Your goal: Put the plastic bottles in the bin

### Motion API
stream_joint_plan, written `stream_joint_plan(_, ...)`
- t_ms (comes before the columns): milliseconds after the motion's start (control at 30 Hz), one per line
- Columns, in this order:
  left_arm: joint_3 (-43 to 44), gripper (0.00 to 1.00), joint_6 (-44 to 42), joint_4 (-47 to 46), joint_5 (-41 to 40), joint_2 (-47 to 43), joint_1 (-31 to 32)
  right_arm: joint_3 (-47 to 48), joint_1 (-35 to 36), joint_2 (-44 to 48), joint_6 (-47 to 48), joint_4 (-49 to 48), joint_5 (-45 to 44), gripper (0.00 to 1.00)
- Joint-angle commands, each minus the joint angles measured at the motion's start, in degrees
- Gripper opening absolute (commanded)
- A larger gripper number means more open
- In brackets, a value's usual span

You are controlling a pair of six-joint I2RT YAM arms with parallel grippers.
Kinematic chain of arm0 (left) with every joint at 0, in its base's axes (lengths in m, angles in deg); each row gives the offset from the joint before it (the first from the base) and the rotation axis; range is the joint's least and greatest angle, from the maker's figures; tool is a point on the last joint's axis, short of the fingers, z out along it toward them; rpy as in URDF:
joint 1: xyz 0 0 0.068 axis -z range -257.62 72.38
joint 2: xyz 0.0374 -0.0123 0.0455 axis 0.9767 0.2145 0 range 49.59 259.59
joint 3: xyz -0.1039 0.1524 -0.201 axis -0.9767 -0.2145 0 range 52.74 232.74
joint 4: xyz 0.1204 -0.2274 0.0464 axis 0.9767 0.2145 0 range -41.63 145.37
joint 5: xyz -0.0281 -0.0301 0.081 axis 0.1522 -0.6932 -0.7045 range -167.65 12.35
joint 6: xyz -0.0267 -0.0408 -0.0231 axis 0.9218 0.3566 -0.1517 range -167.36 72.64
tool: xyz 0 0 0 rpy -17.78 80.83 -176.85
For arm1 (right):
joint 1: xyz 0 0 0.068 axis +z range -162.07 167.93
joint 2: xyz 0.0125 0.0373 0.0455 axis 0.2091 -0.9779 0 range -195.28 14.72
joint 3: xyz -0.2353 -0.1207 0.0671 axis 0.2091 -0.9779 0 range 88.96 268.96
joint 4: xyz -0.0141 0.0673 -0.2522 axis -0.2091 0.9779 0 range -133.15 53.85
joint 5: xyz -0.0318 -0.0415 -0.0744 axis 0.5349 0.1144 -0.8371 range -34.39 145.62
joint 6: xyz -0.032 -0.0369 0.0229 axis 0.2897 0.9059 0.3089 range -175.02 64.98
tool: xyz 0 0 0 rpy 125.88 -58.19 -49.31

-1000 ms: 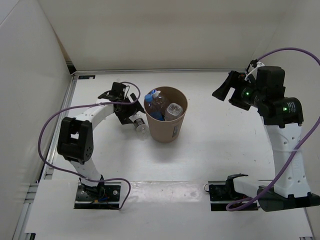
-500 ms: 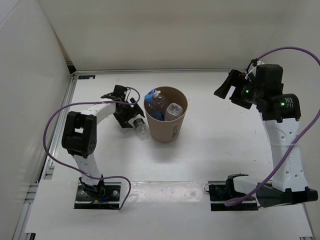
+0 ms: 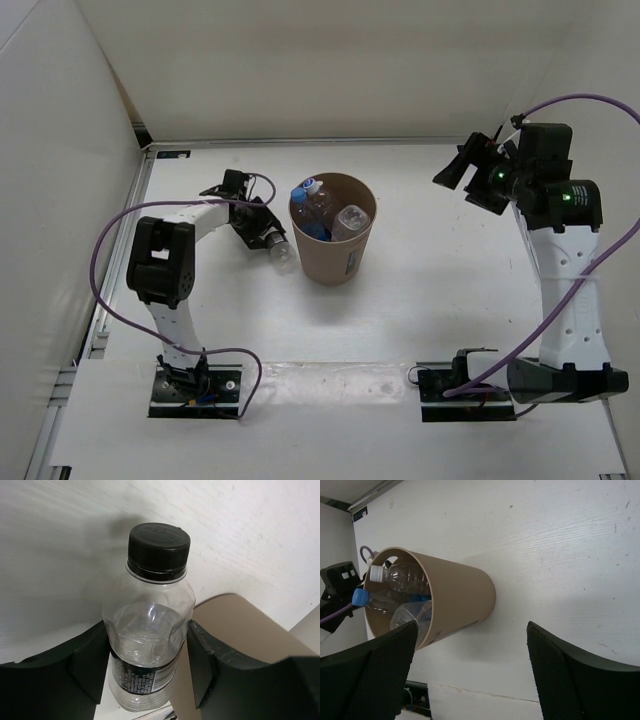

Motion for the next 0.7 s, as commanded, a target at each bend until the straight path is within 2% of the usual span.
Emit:
stream_joint_plan(0, 3.3, 0.53, -0.3, 1.8, -1.6, -3.8, -2.2, 2.1, -0.7, -1.0, -1.9, -2.6, 3.3, 0.9)
stream_joint_plan(33, 7.1, 0.49, -1.1, 5.9, -5.1, -4.2, -2.7, 2.1, -1.2, -1.5, -2.1, -3.2, 3.8, 0.9)
stream_joint_plan(100, 10.0, 0.48, -2.2, 7.7, -6.9, -6.5, -4.4, 2.0, -1.1, -1.7, -2.9, -3.6, 4.9, 0.9)
stream_joint_plan(133, 15.3, 0.48, -2.7, 9.7, -9.5, -8.2, -4.7, 2.0, -1.0, -2.3, -2.9, -4.1, 5.3, 0.9)
stream_joint_plan(200, 19.2, 0.48, -3.9, 10.9, -11.1, -9.2, -6.6, 1.8, -0.9, -2.6, -3.6, -4.3, 6.2, 0.9)
stream_joint_plan(300, 33.7, 0.48, -8.7, 11.3, -16.1, -11.3, -7.5, 1.3, -0.9, -3.2, -4.2, -5.1, 7.2, 0.9)
stream_joint_plan(333, 35.4, 0.48, -10.4, 11.1, -16.9, -12.2, -7.4, 1.0, -1.1, -3.3, -4.8, -5.5, 7.8, 0.9)
stream_joint_plan(400, 40.6, 0.48, -12.3, 8.6, -17.4, -12.8, -6.4, 0.7, -1.2, -3.7, -5.3, -6.0, 8.3, 0.9)
stream_joint_plan(567, 46.6, 0.48, -17.1, 1.4, -19.3, -14.2, -2.9, 0.2, -1.4, -4.4, -6.9, -7.0, 10.7, 0.9)
stream_joint_plan(667, 48.8, 0.48, -24.0, -5.3, -18.2, -13.4, 3.3, 0.0, -1.2, -4.6, -7.4, -7.5, 11.4, 0.9)
